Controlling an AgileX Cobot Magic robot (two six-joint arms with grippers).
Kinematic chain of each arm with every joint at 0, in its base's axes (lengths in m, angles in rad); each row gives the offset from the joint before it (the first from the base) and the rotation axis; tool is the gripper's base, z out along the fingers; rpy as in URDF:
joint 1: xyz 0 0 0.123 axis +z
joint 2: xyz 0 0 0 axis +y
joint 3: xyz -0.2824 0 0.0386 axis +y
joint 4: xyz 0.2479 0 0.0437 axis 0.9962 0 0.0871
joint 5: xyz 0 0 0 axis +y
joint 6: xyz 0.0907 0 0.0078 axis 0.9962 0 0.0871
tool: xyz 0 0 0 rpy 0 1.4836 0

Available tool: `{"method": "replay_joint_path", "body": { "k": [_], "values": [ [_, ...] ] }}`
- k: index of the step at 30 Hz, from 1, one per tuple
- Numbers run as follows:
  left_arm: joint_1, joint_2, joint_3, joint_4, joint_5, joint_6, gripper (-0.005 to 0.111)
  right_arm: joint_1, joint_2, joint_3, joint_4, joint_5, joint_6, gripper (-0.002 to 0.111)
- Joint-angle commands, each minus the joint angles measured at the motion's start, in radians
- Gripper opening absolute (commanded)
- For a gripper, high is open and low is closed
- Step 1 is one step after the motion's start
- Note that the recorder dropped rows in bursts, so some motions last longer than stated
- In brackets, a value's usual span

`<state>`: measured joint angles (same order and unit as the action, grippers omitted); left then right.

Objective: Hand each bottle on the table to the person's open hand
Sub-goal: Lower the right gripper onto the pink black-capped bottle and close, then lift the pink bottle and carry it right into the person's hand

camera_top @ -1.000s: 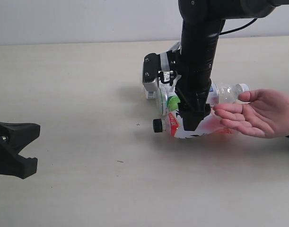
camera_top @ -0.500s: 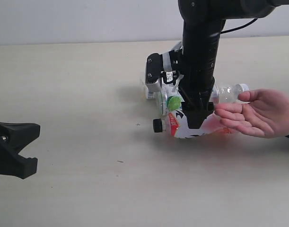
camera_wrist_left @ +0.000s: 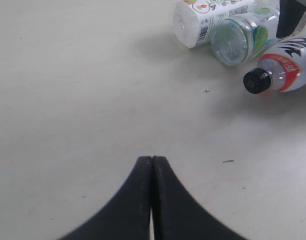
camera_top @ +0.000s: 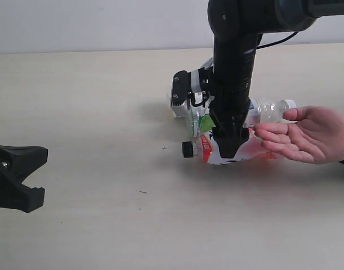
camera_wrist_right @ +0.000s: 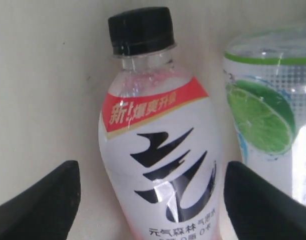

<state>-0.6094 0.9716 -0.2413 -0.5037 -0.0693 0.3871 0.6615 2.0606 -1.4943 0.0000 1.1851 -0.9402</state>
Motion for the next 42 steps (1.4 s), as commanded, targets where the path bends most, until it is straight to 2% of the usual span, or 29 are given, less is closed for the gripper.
{"method": "replay_joint_path", "body": {
  "k": [1, 26, 28, 30, 32, 33, 37, 42],
  "values": [
    [-0.003, -0.007, 0.005, 0.002, -0.009, 0.001, 0.0, 0.002, 0.021, 0.003, 0.0, -0.011, 0.002, 0.075],
    [-0.003, -0.007, 0.005, 0.002, -0.009, 0.001, 0.0, 0.002, 0.107, 0.003, 0.009, -0.015, 0.002, 0.072],
    [-0.003, -0.007, 0.005, 0.002, -0.009, 0.001, 0.0, 0.002, 0.107, 0.003, 0.009, -0.011, 0.002, 0.068],
    [-0.003, -0.007, 0.005, 0.002, -0.009, 0.001, 0.0, 0.002, 0.107, 0.003, 0.022, 0.004, 0.002, 0.059],
    [-0.003, -0.007, 0.005, 0.002, -0.009, 0.001, 0.0, 0.002, 0.107, 0.003, 0.062, 0.016, 0.002, 0.044],
    [-0.003, -0.007, 0.005, 0.002, -0.009, 0.001, 0.0, 0.002, 0.107, 0.003, 0.089, 0.017, 0.002, 0.033],
    [-0.003, -0.007, 0.005, 0.002, -0.009, 0.001, 0.0, 0.002, 0.107, 0.001, 0.13, 0.036, 0.002, 0.0],
    [-0.003, -0.007, 0.005, 0.002, -0.009, 0.001, 0.0, 0.004, 0.082, 0.001, 0.146, 0.036, 0.03, 0.0]
  ]
}}
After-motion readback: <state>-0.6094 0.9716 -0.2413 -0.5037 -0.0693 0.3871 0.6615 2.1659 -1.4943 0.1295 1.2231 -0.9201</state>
